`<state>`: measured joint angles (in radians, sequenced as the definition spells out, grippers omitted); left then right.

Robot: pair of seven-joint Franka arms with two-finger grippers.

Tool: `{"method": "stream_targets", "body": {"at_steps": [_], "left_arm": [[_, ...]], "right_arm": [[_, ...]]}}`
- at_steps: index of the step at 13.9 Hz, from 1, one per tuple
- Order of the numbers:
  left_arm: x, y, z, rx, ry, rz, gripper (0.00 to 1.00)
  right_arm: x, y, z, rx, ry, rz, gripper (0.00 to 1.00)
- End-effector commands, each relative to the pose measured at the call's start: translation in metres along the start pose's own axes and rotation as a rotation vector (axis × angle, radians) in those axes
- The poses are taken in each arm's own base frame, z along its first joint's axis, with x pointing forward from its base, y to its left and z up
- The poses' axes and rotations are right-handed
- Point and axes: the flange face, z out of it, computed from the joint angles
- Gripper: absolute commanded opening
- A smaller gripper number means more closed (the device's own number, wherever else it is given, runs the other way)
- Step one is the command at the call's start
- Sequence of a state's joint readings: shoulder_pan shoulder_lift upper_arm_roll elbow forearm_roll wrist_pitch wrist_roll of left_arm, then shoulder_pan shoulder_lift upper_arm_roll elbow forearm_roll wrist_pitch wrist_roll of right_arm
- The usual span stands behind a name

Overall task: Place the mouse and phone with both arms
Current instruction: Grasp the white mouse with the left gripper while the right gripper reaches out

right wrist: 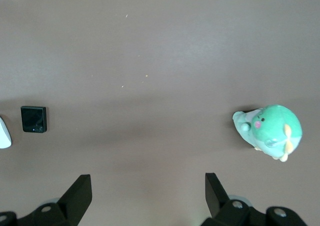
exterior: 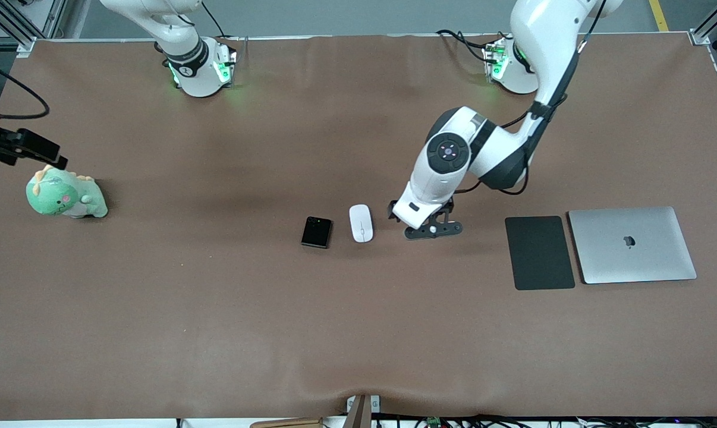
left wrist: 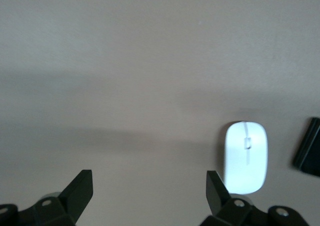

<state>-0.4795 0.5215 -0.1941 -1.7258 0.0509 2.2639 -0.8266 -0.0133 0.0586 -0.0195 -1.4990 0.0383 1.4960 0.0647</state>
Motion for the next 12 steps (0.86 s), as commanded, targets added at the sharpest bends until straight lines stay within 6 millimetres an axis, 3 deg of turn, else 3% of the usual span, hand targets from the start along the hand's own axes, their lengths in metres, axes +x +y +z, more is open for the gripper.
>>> {"method": "stream_targets", "body": {"at_steps": [1,2,7,9,12], "left_arm": [[-0.007,0.036,0.023,-0.027,0.018,-0.099,1.00],[-0.013,0.051,0.033,-0.032,0.013,-0.128,1.00],[-0.016,0.078,0.068,-0.059,0.017,-0.190,0.90],[-0.018,0.087,0.081,-0.070,0.017,-0.211,0.90],[-0.024,0.095,0.097,-0.063,0.008,-0.223,0.90]], "right_arm": [[0.005,-0.023,-0.002,-0.001,0.006,-0.029,1.00],[0.007,-0.025,0.000,0.008,0.007,-0.042,1.00],[0.012,-0.066,0.015,-0.007,0.003,-0.113,1.00],[0.016,-0.067,0.022,-0.010,-0.008,-0.116,1.00],[0.032,-0.071,0.051,-0.007,-0.047,-0.114,1.00]]}}
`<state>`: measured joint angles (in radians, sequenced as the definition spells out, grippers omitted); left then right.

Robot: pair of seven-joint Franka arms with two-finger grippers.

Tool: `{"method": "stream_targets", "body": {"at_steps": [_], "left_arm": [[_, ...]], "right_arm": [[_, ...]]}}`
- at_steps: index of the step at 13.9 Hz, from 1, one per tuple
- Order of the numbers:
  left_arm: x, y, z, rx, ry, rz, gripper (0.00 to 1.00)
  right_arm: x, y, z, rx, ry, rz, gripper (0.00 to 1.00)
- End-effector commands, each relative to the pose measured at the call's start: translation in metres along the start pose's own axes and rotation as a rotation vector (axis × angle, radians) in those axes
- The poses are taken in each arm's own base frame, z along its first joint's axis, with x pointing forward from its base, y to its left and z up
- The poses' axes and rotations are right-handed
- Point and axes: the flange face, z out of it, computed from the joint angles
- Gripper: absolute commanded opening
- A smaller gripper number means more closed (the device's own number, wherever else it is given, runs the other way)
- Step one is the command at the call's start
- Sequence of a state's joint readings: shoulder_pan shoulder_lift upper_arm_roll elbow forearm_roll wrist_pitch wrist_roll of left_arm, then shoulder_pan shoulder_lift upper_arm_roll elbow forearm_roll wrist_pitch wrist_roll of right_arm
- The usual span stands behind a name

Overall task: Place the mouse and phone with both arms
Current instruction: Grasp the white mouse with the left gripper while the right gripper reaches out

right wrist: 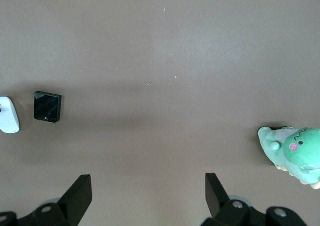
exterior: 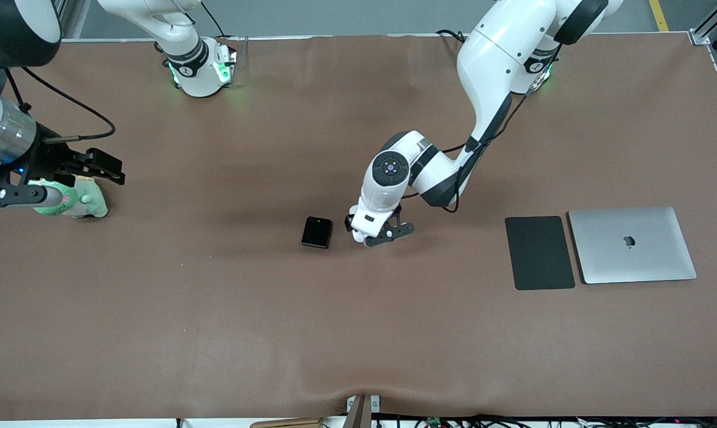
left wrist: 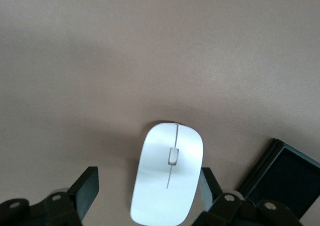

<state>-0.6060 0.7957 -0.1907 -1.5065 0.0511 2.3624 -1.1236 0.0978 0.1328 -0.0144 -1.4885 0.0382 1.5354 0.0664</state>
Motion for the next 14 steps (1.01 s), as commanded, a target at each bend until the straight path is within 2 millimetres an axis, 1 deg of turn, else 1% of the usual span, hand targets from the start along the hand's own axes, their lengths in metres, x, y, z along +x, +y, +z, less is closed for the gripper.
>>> {"method": "stream_targets", "body": {"at_steps": [1,3,4,5,6,8,9,10,11,12,13,14], "left_arm": [[-0.004,0.012,0.010,-0.015,0.026,-0.014,0.90],[-0.006,0.013,0.017,-0.023,0.027,-0.014,0.89],[-0.010,0.014,0.021,-0.022,0.024,-0.010,0.88],[-0.013,0.016,0.023,-0.026,0.026,-0.006,0.87],[-0.015,0.016,0.025,-0.024,0.025,-0.003,0.85],[-0.015,0.014,0.032,-0.017,0.023,-0.004,0.81],[-0.020,0.017,0.033,-0.019,0.023,0.004,0.77],[-0.021,0.016,0.035,-0.014,0.028,0.006,0.75],[-0.021,0.016,0.036,-0.011,0.030,0.009,0.70],[-0.021,0.017,0.033,-0.010,0.039,0.023,0.62],[-0.020,0.017,0.031,-0.007,0.055,0.042,0.57],[-0.016,0.016,0.029,0.000,0.078,0.063,0.50]], "right_arm": [[0.018,-0.006,0.023,0.004,-0.031,-0.009,1.00],[0.032,-0.017,0.049,-0.001,-0.056,-0.026,1.00],[0.035,-0.020,0.058,-0.010,-0.071,-0.033,1.00],[0.034,-0.027,0.060,-0.018,-0.075,-0.045,1.00],[0.034,-0.025,0.063,-0.021,-0.087,-0.040,1.00],[0.041,-0.012,0.069,-0.007,-0.086,-0.011,1.00],[0.044,-0.007,0.074,-0.008,-0.090,0.006,1.00],[0.046,0.000,0.078,-0.007,-0.096,0.004,1.00],[0.050,0.007,0.086,0.001,-0.107,0.017,1.00],[0.056,0.005,0.099,0.000,-0.110,0.019,1.00],[0.062,-0.003,0.106,-0.001,-0.086,0.019,1.00],[0.067,-0.008,0.116,-0.003,-0.083,0.021,1.00]]}}
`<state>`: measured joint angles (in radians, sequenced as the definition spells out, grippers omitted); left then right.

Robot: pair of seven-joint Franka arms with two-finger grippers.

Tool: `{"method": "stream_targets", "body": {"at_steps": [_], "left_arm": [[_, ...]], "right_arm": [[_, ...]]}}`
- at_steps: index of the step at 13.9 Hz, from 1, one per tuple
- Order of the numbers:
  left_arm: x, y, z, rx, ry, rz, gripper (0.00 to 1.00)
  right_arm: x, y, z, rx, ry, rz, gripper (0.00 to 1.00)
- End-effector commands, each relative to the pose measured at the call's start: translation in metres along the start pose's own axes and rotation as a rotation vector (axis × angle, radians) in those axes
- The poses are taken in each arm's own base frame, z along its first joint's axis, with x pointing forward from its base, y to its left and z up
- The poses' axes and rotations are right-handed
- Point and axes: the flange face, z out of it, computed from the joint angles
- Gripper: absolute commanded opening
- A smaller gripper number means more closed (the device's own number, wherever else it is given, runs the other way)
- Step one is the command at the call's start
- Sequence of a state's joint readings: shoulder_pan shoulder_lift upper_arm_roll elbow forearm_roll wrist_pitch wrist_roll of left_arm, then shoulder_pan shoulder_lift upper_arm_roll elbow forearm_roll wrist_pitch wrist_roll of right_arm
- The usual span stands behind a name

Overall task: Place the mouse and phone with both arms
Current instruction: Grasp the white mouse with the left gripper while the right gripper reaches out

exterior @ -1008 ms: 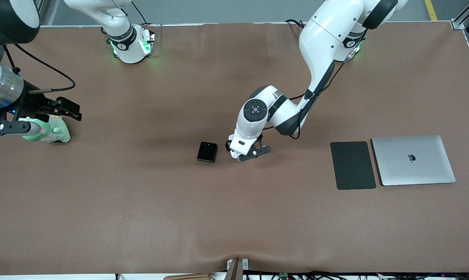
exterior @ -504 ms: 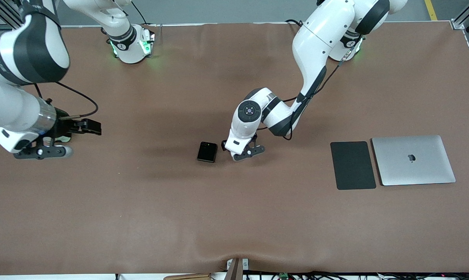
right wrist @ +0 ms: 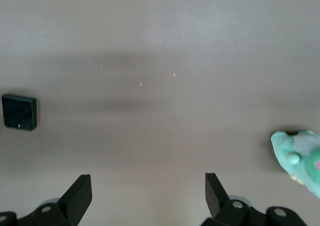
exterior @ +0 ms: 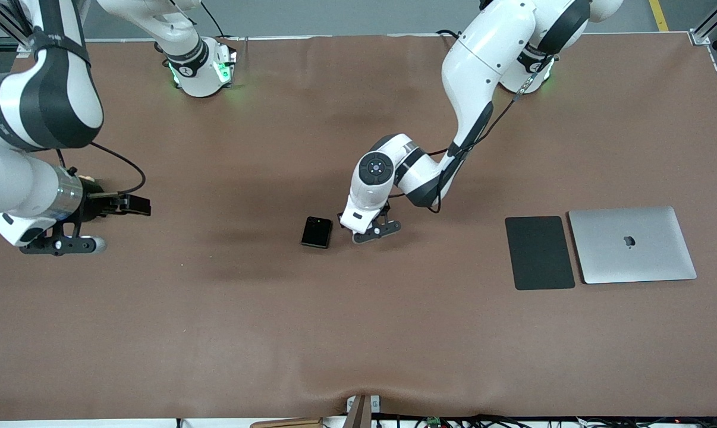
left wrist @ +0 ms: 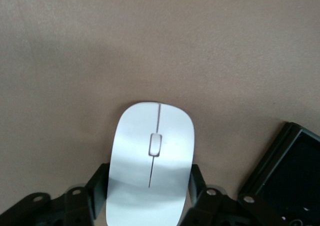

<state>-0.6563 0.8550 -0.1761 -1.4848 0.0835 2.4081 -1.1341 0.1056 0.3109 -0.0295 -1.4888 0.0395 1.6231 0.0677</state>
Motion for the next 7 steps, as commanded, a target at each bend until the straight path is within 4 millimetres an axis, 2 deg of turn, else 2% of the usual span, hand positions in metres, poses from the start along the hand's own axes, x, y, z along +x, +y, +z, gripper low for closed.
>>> {"method": "stream_targets", "body": {"at_steps": [1,3,5,6,7], "left_arm": [[0.009,0.004,-0.006,0.000,0.075,0.029,0.46],[0.019,0.000,-0.018,0.002,0.086,0.037,0.45],[0.046,-0.013,-0.042,0.006,0.099,0.056,0.45],[0.053,-0.016,-0.056,0.014,0.102,0.066,0.45],[0.069,-0.025,-0.070,0.021,0.106,0.069,0.45]], "right_arm": [[0.018,-0.017,0.027,0.007,-0.004,0.027,1.00],[0.024,-0.053,0.045,0.002,-0.002,0.053,1.00],[0.029,-0.094,0.064,-0.005,0.018,0.090,1.00],[0.033,-0.112,0.076,-0.003,0.032,0.091,1.00],[0.038,-0.125,0.085,0.001,0.052,0.095,1.00]]}}
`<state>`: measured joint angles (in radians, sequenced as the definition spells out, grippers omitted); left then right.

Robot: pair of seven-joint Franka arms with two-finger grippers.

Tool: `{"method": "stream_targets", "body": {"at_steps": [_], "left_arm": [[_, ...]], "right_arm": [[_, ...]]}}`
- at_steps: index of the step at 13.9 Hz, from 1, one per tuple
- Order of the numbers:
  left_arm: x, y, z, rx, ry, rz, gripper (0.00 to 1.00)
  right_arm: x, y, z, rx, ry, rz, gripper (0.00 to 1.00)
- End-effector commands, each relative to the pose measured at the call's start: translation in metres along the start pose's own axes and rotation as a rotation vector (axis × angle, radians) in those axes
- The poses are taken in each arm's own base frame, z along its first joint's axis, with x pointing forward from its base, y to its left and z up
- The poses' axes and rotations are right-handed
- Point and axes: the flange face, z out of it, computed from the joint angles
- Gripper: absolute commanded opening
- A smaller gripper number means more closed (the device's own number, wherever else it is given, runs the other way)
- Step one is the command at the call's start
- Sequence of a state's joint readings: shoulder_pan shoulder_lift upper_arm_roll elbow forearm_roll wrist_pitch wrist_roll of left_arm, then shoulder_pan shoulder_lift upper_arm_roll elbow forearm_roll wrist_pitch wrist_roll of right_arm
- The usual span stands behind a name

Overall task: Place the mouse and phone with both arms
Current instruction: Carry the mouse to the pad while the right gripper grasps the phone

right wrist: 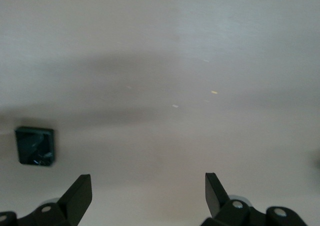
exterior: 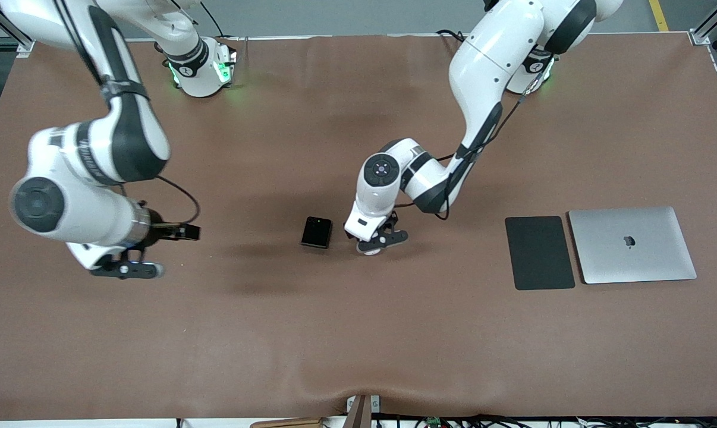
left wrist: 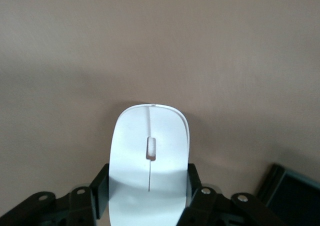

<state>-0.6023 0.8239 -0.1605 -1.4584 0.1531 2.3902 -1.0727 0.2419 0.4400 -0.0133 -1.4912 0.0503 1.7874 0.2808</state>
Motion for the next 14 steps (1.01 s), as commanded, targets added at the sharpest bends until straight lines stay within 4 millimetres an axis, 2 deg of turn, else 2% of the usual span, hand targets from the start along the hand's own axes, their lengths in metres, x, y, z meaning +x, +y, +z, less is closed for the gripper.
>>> {"method": "stream_targets", "body": {"at_steps": [1,3,5,6,10,13,14], "left_arm": [[0.042,-0.029,-0.049,0.030,0.025,0.031,0.45],[0.068,-0.063,-0.072,0.049,0.025,0.067,0.45],[0.087,-0.120,-0.078,0.092,0.001,0.132,0.45],[0.099,-0.155,-0.079,0.114,-0.017,0.173,0.45],[0.146,-0.271,-0.079,0.151,-0.074,0.269,0.45],[0.182,-0.353,-0.072,0.154,-0.106,0.297,0.45],[0.190,-0.371,-0.072,0.152,-0.111,0.304,0.45]], "right_arm": [[0.008,-0.035,0.020,0.014,0.048,0.027,1.00],[0.018,-0.040,0.040,0.018,0.063,0.027,1.00],[0.025,-0.052,0.056,0.026,0.092,0.025,1.00],[0.025,-0.065,0.069,0.026,0.096,0.037,1.00],[0.002,-0.154,0.134,0.025,0.107,0.122,1.00],[-0.028,-0.208,0.156,0.017,0.111,0.041,1.00],[-0.037,-0.222,0.159,0.013,0.109,0.038,1.00]]}}
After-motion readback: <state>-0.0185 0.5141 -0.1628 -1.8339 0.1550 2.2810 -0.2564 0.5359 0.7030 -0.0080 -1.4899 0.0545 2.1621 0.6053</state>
